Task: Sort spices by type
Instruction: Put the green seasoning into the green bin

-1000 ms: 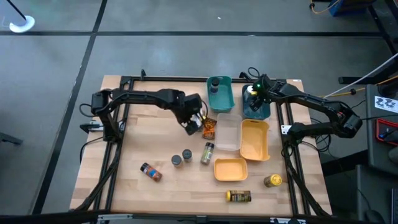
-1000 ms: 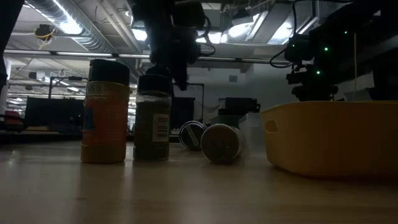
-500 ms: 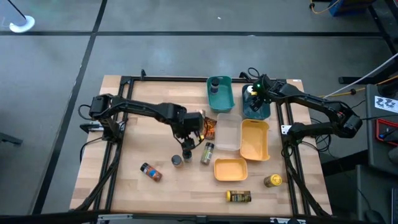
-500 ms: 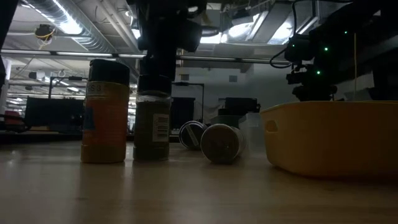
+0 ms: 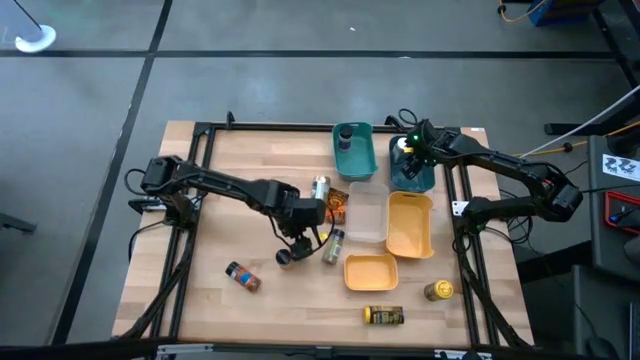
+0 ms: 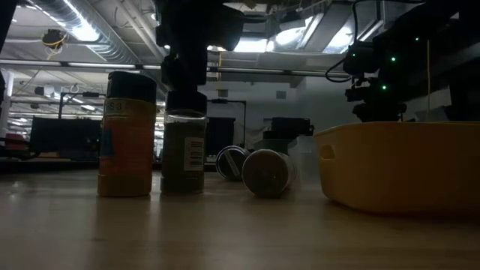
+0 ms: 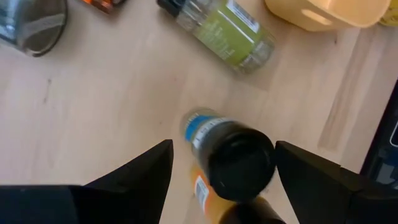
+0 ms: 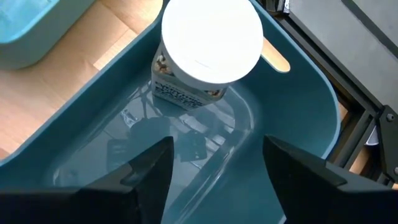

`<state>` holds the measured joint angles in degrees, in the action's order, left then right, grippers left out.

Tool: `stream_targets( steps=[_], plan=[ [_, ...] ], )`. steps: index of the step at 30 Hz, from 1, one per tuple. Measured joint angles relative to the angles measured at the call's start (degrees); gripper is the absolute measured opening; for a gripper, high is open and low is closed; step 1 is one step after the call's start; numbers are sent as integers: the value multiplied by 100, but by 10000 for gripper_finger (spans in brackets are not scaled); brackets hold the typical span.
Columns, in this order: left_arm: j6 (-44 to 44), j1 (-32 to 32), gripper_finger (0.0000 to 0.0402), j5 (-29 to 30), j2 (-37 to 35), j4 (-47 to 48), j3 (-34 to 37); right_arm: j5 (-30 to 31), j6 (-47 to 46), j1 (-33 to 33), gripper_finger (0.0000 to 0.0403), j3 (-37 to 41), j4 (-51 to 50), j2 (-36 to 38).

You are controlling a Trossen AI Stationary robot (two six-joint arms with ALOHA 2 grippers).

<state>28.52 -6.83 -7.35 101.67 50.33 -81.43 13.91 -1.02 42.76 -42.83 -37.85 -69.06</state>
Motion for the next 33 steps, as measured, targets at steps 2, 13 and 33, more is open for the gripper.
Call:
stream_targets(
  steps=[2,13,33],
  plan=[
    [2,-54,265,0,0,0,0,-1,0,2,246,0,0,0],
    [4,-112,265,56,0,9,2,-4,0,2,246,0,-2,0],
    [-25,-379,265,277,0,11,2,-6,0,2,246,0,-2,-2]
  ],
)
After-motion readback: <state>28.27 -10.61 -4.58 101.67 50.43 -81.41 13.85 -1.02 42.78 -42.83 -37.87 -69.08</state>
